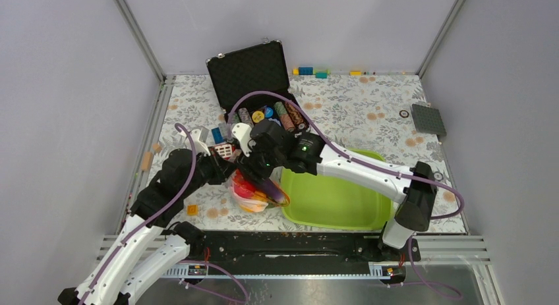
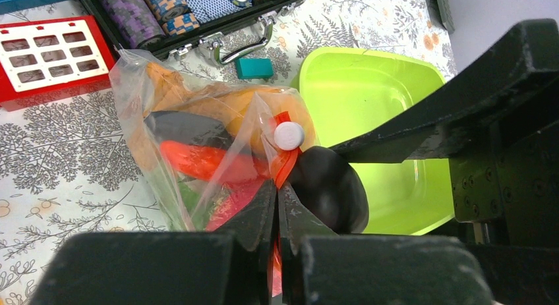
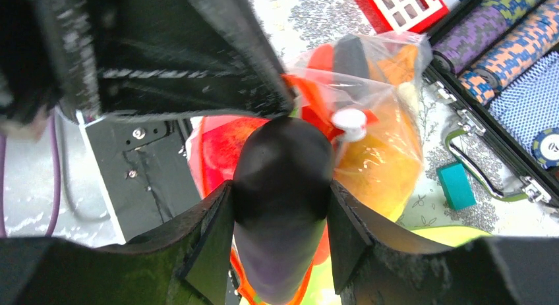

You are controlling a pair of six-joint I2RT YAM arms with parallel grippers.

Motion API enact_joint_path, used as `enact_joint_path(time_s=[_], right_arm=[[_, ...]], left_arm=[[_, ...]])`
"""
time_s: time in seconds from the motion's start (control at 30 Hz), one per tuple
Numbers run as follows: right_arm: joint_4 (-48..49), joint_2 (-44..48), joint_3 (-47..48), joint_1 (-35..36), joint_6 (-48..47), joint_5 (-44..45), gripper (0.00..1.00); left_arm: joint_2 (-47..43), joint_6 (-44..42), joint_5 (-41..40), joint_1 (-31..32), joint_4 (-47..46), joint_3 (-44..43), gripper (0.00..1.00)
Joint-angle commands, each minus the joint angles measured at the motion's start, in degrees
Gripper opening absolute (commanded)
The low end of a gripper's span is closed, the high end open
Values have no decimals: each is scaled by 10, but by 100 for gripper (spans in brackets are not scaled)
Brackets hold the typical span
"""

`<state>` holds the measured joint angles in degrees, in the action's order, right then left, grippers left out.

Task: Place the food in the zip-top bag and seal the zipper
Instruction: Place the fake vegetable in the zipper food storage bag.

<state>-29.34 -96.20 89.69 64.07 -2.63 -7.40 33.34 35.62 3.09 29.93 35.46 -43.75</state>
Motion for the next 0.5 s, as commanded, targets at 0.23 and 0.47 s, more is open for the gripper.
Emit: enact_joint_path(time_s=[0.23,0.47], right_arm=[[-96,11,-31,9,-62,-128,0],[-129,-41,18,-6,31,15,0]], left_arm=[[0,22,-9,0,-160,-32,0],[-14,18,81,0,-188,-35,0]])
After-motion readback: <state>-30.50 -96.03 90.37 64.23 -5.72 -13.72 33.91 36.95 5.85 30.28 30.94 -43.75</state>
